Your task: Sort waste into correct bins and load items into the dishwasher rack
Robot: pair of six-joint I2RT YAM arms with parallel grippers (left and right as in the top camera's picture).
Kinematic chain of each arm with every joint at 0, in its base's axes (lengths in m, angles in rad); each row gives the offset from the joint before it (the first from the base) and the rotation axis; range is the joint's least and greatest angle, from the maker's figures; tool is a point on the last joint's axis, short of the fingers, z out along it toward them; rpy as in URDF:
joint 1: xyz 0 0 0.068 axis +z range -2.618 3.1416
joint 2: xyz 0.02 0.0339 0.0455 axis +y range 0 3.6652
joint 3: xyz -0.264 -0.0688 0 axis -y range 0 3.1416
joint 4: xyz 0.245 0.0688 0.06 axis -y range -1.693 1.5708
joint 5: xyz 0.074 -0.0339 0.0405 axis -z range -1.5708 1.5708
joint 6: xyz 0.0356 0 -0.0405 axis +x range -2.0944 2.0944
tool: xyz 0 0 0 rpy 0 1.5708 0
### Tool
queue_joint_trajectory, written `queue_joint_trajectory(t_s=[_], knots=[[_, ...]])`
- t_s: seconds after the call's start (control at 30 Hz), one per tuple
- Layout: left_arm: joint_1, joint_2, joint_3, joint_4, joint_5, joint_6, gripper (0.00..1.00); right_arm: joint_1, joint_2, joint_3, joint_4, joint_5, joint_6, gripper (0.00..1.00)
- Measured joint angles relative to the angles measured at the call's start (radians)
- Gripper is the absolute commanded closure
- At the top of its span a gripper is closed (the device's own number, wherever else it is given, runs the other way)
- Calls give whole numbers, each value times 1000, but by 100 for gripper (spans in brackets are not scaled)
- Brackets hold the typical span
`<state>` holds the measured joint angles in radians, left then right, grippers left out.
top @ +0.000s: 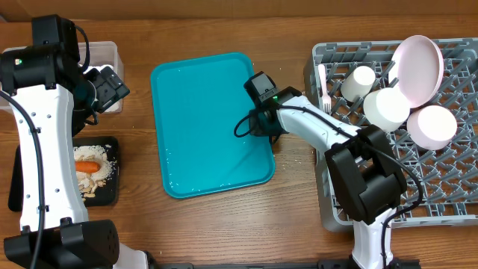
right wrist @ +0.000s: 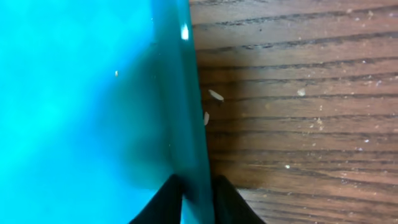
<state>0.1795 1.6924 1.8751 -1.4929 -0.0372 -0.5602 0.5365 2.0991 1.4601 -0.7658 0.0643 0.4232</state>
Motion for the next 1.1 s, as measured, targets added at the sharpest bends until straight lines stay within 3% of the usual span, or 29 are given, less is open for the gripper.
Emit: queue_joint_trajectory(t_s=[0.33,0.47,0.73,0.9,1.03,1.1], knots=[[0,0,0,0,0,0,0,4,-5,-1,-41,-31,69,94],[0,0,0,0,0,0,0,3,-7,-1,-62,-43,99,94],[0,0,0,0,0,0,0,3,-8,3,-72,-52,96,85],[0,0,0,0,0,0,0,1,-5,18,-118,-51,95,69],[0,0,0,0,0,0,0,-12,-3,45,-173,-43,96,62],[0,0,0,0,0,0,0,-18,-3,59,-192,-37,96,51]])
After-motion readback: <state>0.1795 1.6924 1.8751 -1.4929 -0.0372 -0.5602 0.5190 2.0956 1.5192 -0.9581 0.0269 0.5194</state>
